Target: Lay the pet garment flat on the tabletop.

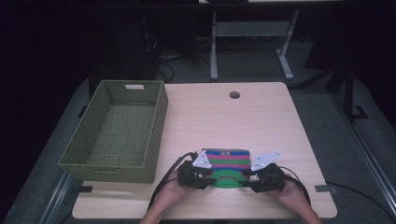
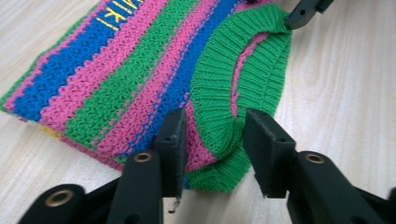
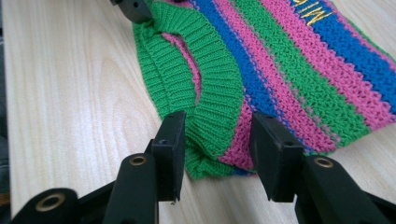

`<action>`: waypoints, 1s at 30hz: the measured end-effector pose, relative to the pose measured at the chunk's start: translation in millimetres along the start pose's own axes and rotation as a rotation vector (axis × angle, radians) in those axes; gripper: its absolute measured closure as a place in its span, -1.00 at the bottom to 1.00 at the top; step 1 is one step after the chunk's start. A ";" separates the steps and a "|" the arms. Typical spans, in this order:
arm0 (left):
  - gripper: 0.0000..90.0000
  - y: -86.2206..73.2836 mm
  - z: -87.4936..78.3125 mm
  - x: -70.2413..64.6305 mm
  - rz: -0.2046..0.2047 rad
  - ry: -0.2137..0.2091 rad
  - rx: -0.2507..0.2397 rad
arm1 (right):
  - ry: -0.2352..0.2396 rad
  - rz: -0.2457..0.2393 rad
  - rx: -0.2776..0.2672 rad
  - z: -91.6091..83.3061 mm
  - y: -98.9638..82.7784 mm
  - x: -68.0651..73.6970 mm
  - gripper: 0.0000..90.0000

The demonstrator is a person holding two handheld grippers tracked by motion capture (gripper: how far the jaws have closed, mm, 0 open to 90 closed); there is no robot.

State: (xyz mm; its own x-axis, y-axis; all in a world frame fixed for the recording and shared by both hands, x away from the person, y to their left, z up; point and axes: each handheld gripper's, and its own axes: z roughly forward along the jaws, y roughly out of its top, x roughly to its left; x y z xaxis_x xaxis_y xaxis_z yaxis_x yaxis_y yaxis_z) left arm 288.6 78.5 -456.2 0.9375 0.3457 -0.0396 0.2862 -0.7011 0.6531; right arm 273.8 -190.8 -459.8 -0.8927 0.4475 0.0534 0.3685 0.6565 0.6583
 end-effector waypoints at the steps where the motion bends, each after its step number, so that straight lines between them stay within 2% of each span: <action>1: 0.36 0.1 0.9 -1.3 -0.009 0.010 -0.008 | -0.011 -0.008 0.002 0.5 0.1 0.8 0.29; 3: 0.40 0.3 0.9 -1.4 -0.012 0.015 -0.007 | -0.038 -0.025 0.007 0.3 0.1 1.3 0.39; 8: 0.52 0.0 -0.7 1.6 -0.026 0.014 -0.001 | -0.033 0.022 0.000 -1.2 0.6 0.4 0.62; 11: 0.57 0.1 -0.1 1.2 -0.026 0.012 0.001 | -0.022 0.038 -0.006 -1.0 0.7 -1.5 0.73; 13: 0.60 0.2 0.4 1.1 -0.042 0.012 -0.009 | -0.025 0.040 -0.010 -1.5 1.0 -1.6 0.81; 18: 0.78 0.2 -2.9 2.9 -0.056 0.001 -0.016 | -0.014 0.047 -0.012 -2.8 1.2 -1.6 0.85; 22: 0.83 0.6 -4.8 2.8 -0.056 -0.004 -0.019 | 0.005 0.058 -0.023 -4.3 0.7 -3.2 0.85; 26: 0.85 -0.2 -6.7 4.0 -0.084 -0.029 -0.048 | 0.015 0.059 -0.029 -6.2 0.5 -3.3 0.85; 30: 0.87 -0.5 -9.0 4.1 -0.091 -0.038 -0.061 | 0.025 0.070 -0.045 -8.9 0.4 -4.3 0.86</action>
State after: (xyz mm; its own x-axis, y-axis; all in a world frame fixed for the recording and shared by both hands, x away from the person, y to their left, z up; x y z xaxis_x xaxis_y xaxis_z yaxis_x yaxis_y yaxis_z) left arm 290.5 85.9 -449.9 0.9153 0.3818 -0.1283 0.3588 -0.6282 0.6904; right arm 275.4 -197.8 -453.1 -0.8719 0.4751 0.1188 0.4182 0.5960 0.6854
